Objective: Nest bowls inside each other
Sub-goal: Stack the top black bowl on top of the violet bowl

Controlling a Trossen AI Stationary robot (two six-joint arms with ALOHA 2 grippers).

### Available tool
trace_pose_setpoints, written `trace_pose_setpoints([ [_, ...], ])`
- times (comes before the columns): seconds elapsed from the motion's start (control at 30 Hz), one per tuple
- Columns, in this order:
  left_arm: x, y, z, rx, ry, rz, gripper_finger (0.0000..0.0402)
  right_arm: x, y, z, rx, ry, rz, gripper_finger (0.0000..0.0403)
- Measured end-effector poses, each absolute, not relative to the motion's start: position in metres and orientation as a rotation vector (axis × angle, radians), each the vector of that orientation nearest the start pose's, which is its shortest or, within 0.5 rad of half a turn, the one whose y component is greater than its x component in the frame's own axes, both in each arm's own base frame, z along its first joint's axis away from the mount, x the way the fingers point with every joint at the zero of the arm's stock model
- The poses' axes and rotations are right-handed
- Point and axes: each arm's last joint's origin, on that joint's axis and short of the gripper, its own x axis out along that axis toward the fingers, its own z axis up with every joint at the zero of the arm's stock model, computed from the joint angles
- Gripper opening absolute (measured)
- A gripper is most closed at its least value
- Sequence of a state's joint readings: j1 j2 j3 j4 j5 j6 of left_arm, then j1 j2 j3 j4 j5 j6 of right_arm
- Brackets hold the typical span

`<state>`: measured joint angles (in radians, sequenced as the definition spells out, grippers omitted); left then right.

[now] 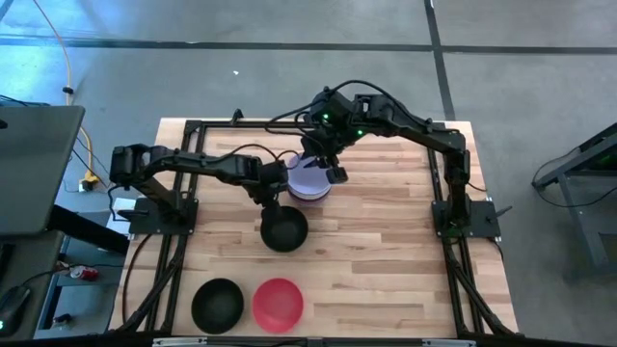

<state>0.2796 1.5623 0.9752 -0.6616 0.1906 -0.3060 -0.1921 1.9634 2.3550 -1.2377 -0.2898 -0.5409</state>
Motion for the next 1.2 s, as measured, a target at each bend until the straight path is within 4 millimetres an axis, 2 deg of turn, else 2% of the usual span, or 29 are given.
trace_pose_setpoints([
  [0.13, 0.275, 0.072, 0.19, -0.551, 1.221, 0.279, 0.0151, 0.382, -0.066, 0.425, -0.311, 0.762, 0.325, 0.0091],
  [0.37, 0.271, 0.072, 0.189, -0.509, 1.256, 0.298, 0.0028, 0.382, -0.066, 0.425, -0.311, 0.763, 0.325, 0.0091],
  [0.43, 0.271, 0.072, 0.189, -0.496, 1.259, 0.289, 0.0009, 0.382, -0.066, 0.425, -0.311, 0.762, 0.325, 0.0091],
  [0.63, 0.269, 0.072, 0.188, -0.476, 1.29, 0.27, 0.0005, 0.381, -0.065, 0.426, -0.293, 0.768, 0.317, 0.0091],
  [0.83, 0.262, 0.077, 0.196, -0.468, 1.342, 0.265, 0.0003, 0.363, -0.062, 0.442, -0.286, 0.747, 0.3, 0.0091],
  [1.2, 0.271, 0.086, 0.258, -0.382, 1.355, 0.202, 0.0001, 0.307, -0.048, 0.494, -0.306, 0.575, 0.316, 0.0091],
])
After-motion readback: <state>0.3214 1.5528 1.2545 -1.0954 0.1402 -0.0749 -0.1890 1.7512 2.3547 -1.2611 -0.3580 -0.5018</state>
